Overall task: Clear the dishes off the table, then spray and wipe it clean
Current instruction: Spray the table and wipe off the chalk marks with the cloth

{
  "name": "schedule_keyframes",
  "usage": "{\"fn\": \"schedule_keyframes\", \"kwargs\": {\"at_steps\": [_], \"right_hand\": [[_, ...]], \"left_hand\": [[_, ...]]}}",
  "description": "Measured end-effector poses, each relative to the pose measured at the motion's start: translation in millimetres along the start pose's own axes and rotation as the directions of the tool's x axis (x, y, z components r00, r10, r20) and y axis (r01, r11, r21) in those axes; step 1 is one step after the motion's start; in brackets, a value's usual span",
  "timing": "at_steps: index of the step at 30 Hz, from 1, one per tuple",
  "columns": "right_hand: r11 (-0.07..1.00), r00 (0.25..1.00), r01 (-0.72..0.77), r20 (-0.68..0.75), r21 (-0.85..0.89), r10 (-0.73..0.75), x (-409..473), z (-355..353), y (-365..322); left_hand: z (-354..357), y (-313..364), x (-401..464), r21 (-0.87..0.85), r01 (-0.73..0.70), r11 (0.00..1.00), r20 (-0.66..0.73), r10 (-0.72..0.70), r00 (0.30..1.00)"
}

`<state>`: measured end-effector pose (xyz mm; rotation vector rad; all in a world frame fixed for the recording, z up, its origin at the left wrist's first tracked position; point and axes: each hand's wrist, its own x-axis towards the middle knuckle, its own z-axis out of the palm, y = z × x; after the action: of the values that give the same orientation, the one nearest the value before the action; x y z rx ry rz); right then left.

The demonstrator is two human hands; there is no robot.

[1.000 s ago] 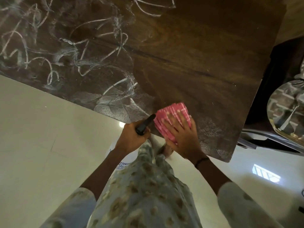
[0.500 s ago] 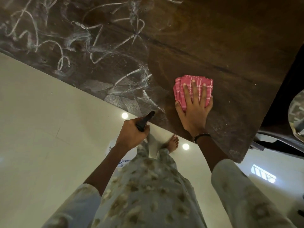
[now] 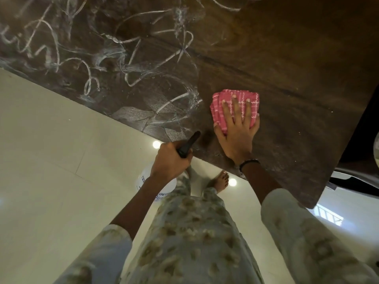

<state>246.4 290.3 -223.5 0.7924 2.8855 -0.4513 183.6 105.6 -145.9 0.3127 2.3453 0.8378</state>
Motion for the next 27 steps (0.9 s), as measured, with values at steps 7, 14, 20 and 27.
{"fn": "schedule_keyframes", "kwargs": {"at_steps": [7, 14, 20, 27], "right_hand": [[0.863, 0.863, 0.502, 0.099, -0.054, -0.496, -53, 15, 8], [0.940, 0.943, 0.319, 0.138, -0.121, -0.302, -31, -6, 44], [0.989, 0.988, 0.148, 0.052, -0.005, -0.148, 6, 10, -43], [0.848, 0.841, 0.529, 0.157, -0.043, -0.517, -64, 15, -16]], "left_hand": [[-15, -12, 8, -0.088, 0.067, 0.994, -0.024, -0.070, 0.997], [-30, -22, 15, -0.113, 0.047, 0.993, -0.027, -0.050, 0.998], [-41, -32, 24, -0.128, 0.070, 0.989, -0.062, -0.078, 0.995], [-54, -41, 26, -0.112, 0.047, 0.993, -0.063, -0.054, 0.997]]}}
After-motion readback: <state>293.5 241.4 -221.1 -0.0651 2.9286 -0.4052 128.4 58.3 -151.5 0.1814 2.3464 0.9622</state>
